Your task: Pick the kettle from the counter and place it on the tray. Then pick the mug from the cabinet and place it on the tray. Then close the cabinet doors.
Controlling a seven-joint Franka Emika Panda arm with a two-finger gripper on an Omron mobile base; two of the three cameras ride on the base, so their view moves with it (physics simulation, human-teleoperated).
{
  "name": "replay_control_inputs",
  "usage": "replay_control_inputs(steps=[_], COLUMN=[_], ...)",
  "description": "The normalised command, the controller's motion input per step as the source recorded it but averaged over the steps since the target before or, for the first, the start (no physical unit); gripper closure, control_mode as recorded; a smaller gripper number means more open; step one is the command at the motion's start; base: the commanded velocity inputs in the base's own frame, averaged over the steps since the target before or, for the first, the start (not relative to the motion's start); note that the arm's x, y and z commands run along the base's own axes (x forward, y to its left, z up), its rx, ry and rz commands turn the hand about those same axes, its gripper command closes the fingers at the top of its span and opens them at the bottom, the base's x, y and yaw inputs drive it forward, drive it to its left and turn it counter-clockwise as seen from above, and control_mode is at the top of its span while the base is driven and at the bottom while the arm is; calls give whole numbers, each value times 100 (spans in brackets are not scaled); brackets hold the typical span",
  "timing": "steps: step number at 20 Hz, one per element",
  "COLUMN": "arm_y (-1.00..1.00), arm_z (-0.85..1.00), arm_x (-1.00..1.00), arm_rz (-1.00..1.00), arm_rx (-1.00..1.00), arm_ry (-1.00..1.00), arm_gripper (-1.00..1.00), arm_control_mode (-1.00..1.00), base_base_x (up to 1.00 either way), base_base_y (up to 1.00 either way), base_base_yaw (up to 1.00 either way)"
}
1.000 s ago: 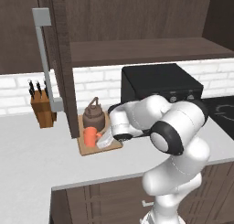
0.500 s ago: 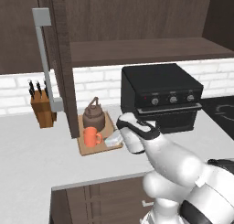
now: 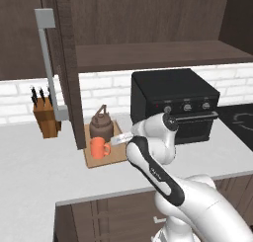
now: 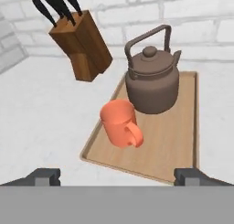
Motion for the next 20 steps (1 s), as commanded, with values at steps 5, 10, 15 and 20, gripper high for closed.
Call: replay_control_inputs(steps=[5, 10, 15, 20], arm_y=[-13, 0, -7, -52], arm_z=[34, 0, 0, 11], arm_x=[-2, 0, -25, -81], arm_rz=[-26, 0, -1, -11], arm_rx=[-14, 0, 0, 3], arm_ry=[47, 0, 0, -2], arm_gripper=[-100, -100, -100, -100], arm_control_mode=[-100, -100, -100, -100], base_base_x=[0, 0, 0, 0], base_base_y=[0, 0, 0, 0], base_base_yaw=[0, 0, 0, 0])
